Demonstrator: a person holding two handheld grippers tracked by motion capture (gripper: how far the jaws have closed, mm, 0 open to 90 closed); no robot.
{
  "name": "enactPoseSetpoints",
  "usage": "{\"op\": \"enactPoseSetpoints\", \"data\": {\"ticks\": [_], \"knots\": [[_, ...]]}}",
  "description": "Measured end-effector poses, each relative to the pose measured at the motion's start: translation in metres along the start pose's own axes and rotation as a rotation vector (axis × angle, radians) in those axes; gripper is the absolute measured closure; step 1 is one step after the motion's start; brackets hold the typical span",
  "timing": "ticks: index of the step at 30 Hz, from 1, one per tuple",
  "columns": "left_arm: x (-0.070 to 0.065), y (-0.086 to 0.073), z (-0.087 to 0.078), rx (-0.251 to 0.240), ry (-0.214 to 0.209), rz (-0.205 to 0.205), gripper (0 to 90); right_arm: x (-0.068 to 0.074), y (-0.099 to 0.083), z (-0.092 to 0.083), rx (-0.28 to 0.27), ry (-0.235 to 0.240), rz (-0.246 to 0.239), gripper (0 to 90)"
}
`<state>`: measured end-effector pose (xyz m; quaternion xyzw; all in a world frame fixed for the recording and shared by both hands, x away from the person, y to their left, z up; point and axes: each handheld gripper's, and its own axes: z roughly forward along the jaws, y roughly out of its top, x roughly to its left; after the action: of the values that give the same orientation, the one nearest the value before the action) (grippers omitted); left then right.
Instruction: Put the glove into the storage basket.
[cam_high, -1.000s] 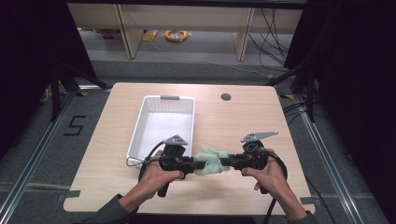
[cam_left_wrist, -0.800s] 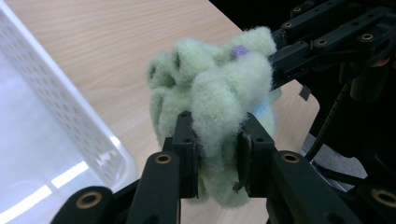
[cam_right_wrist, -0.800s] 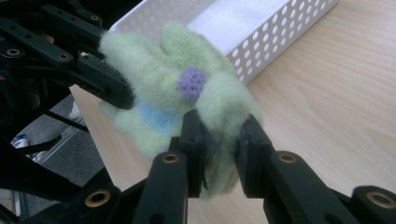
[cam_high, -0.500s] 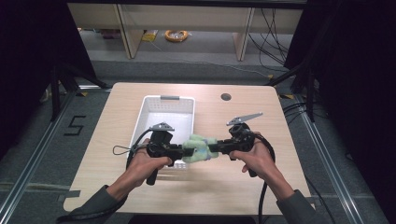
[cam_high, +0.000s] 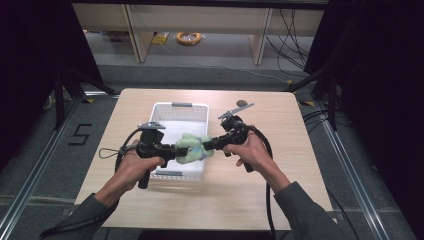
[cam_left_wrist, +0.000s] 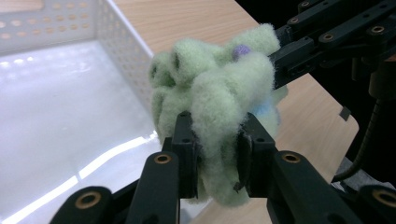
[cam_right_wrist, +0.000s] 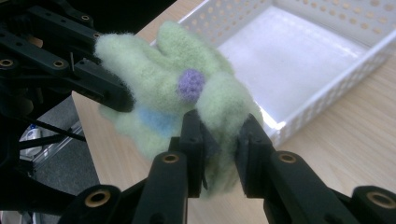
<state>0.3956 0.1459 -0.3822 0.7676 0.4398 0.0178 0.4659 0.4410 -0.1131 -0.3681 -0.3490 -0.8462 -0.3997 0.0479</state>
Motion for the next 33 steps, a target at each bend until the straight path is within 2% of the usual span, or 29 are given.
{"op": "enactPoseSetpoints", "data": {"ticks": [4,7,9,11,16,17,20,22,26,27,28,33], "knots": [[0.015,-0.001,-0.002,0.014,0.018,-0.019,71.4,-0.001,0.01,0.016,0.02,0.008,0.016,75.7],[0.027,-0.003,-0.002,0.02,0.037,-0.039,71.4,-0.005,0.016,0.03,0.028,0.008,0.004,75.6],[0.035,-0.005,-0.001,0.025,0.035,-0.06,71.3,-0.008,0.019,0.038,0.035,0.012,0.01,75.6],[0.043,-0.008,0.001,0.031,0.041,-0.08,71.3,-0.009,0.021,0.046,0.056,0.007,0.04,75.6],[0.06,-0.014,0.006,0.058,0.043,-0.117,71.3,-0.015,0.025,0.067,0.079,0.011,0.052,75.6],[0.063,-0.016,0.007,0.058,0.046,-0.124,71.3,-0.016,0.025,0.07,0.09,0.008,0.07,75.6],[0.071,-0.018,0.01,0.068,0.054,-0.139,71.2,-0.02,0.026,0.081,0.109,0.014,0.068,75.5],[0.075,-0.02,0.012,0.073,0.055,-0.153,71.1,-0.022,0.027,0.087,0.117,0.009,0.079,75.5],[0.083,-0.025,0.017,0.088,0.061,-0.173,71.0,-0.025,0.028,0.099,0.149,-0.006,0.071,75.5],[0.084,-0.026,0.017,0.094,0.057,-0.179,70.9,-0.024,0.029,0.101,0.157,-0.006,0.086,75.4],[0.086,-0.027,0.018,0.093,0.06,-0.183,70.9,-0.027,0.028,0.104,0.168,-0.02,0.071,75.4],[0.091,-0.032,0.023,0.097,0.065,-0.197,70.5,-0.028,0.029,0.112,0.198,-0.037,0.071,75.3]]}}
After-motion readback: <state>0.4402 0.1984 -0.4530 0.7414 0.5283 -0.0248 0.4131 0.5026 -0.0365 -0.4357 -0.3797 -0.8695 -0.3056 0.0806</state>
